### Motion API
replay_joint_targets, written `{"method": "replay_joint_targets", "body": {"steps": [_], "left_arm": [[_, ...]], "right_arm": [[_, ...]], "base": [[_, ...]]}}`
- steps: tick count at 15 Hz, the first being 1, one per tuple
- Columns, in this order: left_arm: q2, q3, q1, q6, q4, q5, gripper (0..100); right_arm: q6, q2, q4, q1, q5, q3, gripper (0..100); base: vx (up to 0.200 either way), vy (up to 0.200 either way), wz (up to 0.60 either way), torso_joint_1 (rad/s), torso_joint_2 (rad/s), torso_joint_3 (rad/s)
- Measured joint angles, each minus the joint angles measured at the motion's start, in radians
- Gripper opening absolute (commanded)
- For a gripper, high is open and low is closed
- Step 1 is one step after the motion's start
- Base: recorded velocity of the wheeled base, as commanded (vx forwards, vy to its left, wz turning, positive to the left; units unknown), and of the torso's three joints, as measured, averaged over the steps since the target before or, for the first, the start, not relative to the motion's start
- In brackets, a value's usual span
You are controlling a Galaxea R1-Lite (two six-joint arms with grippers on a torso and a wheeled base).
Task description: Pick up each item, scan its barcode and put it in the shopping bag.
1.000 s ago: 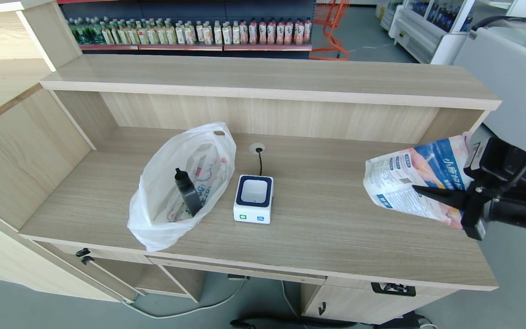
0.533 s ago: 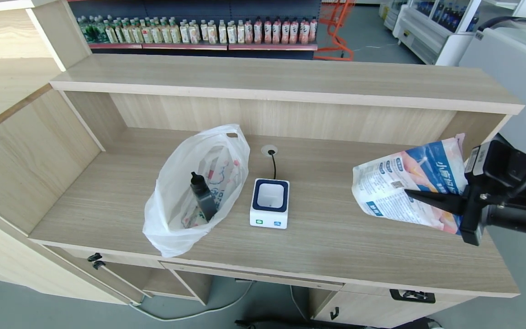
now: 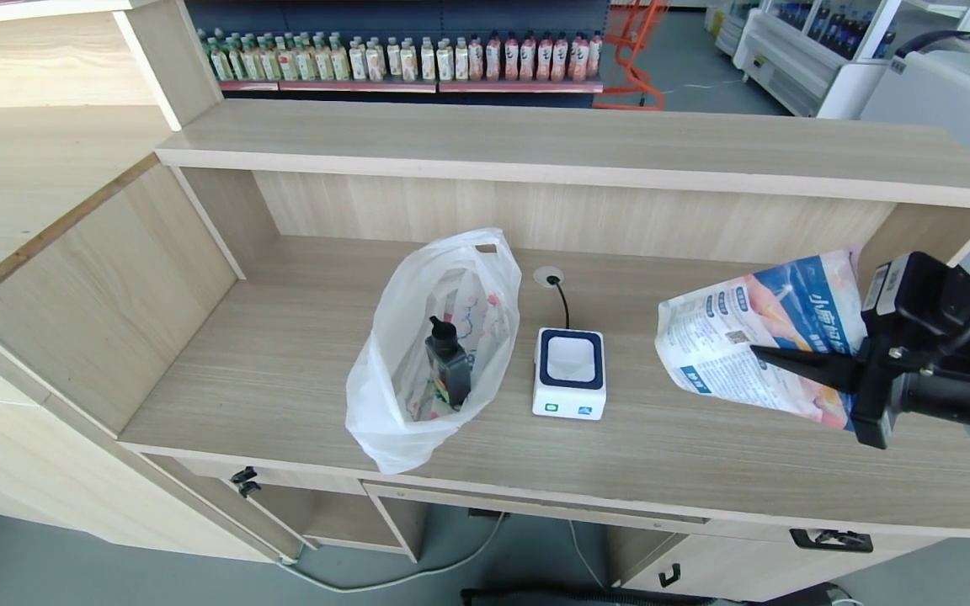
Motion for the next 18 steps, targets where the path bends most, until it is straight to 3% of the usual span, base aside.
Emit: {"method": "replay_joint_targets", "body": {"steps": [3, 11, 18], "left_arm": [[0.0, 0.0, 0.0, -0.002, 0.0, 0.0, 100], [0.0, 0.0, 0.0, -0.004, 0.0, 0.0, 100], [0.0, 0.0, 0.0, -0.008, 0.0, 0.0, 100]], "right_arm": [[0.021, 0.003, -0.001, 0.001, 0.005, -0.001, 0], [0.039, 0.039, -0.001, 0.0, 0.031, -0.008, 0], [-0.028, 0.181, -0.031, 0.003, 0.089, -0.079, 0]], "base": [[0.0, 0.0, 0.0, 0.0, 0.0, 0.0], [0.2, 0.0, 0.0, 0.003, 0.0, 0.002], [0.0, 0.0, 0.0, 0.0, 0.0, 0.0]]}}
